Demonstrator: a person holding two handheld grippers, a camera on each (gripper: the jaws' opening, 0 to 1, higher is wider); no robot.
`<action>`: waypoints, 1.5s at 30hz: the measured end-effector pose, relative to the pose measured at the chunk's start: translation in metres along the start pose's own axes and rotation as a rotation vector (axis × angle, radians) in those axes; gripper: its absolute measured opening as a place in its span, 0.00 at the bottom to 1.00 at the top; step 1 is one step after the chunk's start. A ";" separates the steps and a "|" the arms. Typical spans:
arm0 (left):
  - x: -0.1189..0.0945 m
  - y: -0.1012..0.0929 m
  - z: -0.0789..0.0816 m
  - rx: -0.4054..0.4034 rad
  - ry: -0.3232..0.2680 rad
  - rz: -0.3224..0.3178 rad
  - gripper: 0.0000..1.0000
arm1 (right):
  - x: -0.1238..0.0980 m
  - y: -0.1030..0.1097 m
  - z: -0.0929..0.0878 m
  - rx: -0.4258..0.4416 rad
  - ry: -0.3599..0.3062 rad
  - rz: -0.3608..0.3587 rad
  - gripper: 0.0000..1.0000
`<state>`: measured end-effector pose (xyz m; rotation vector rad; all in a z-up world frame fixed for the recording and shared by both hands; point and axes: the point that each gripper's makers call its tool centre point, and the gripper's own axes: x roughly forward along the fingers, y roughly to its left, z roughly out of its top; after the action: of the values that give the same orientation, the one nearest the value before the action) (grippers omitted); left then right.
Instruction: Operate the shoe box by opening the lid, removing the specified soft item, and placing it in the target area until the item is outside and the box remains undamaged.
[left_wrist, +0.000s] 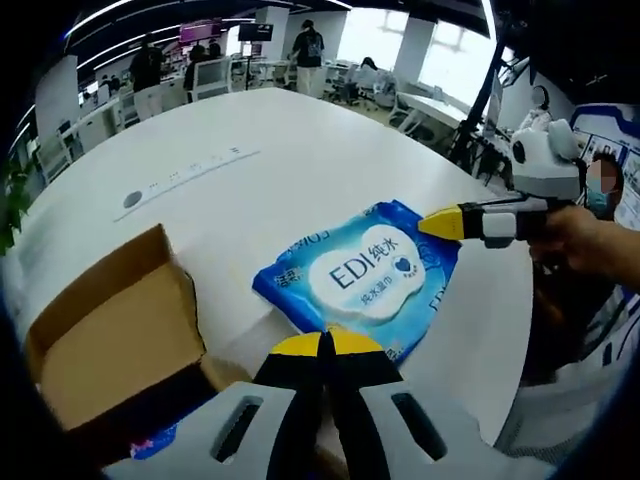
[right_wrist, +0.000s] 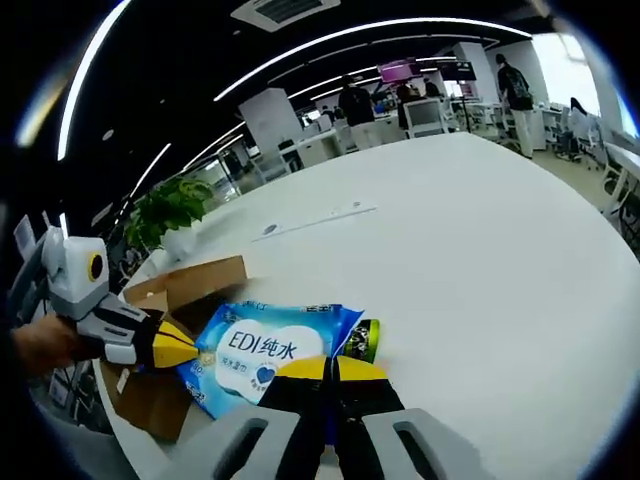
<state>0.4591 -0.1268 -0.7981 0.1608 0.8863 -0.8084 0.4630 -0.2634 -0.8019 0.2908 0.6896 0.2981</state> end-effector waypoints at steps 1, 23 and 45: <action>0.001 0.000 0.000 0.006 0.002 0.006 0.00 | 0.001 -0.002 0.000 -0.004 0.000 -0.001 0.00; 0.010 0.000 -0.006 0.066 0.026 0.052 0.00 | 0.013 -0.017 -0.004 -0.012 -0.003 -0.017 0.00; -0.013 0.002 -0.004 0.094 0.015 0.051 0.11 | -0.006 -0.019 -0.001 -0.064 -0.015 -0.040 0.06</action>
<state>0.4527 -0.1164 -0.7912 0.2710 0.8556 -0.8026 0.4613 -0.2830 -0.8060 0.2181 0.6691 0.2791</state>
